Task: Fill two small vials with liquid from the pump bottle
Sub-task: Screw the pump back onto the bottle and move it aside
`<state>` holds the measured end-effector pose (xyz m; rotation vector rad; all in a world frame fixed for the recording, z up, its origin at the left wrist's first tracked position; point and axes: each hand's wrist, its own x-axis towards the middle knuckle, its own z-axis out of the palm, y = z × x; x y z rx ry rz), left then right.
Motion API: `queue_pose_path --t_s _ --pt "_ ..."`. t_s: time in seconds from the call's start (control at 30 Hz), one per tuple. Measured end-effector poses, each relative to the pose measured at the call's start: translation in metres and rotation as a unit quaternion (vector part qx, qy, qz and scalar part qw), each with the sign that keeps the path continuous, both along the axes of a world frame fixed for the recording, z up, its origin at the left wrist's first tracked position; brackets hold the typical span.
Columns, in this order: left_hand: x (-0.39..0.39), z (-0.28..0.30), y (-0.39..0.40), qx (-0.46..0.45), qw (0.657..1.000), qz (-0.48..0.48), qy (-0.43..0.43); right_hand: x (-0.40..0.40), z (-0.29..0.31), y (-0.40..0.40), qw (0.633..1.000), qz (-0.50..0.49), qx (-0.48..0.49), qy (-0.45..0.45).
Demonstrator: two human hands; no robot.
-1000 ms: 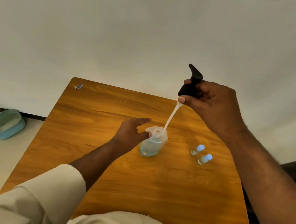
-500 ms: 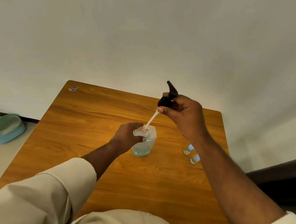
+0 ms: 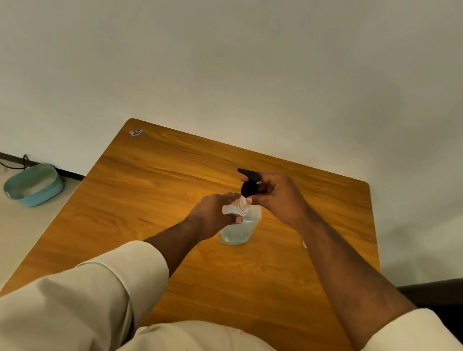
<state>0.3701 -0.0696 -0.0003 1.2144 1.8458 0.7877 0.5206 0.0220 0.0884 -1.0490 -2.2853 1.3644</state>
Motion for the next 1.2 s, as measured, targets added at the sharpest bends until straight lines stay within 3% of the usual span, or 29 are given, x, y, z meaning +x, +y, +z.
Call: queue_pose_path --t_s 0.1,0.4,0.6,0.83,0.97,1.1,1.2 --pt "0.000 -0.002 -0.001 0.005 1.000 0.007 -0.012 -0.001 0.003 0.002 0.999 0.020 -0.018 -0.031" --pt "-0.001 -0.008 0.001 0.006 1.000 -0.002 -0.001 0.001 -0.012 0.003 0.987 0.063 0.080 -0.125" --pt "-0.003 -0.003 -0.001 0.010 1.000 -0.014 -0.010 -0.001 -0.029 -0.003 0.993 0.012 0.066 -0.098" --pt "0.000 -0.002 -0.001 0.008 1.000 -0.016 0.000 -0.002 -0.043 -0.019 0.983 -0.061 0.142 -0.096" --pt "-0.004 -0.002 -0.005 0.002 1.000 -0.015 -0.002 0.007 -0.049 -0.021 0.992 -0.080 0.082 -0.057" --pt "-0.004 0.001 -0.005 0.000 1.000 -0.023 0.020 0.020 -0.048 -0.015 0.997 -0.066 -0.049 0.014" --pt "-0.003 -0.001 -0.007 -0.002 0.999 -0.025 0.026 0.024 -0.044 -0.012 0.997 -0.046 -0.049 -0.033"
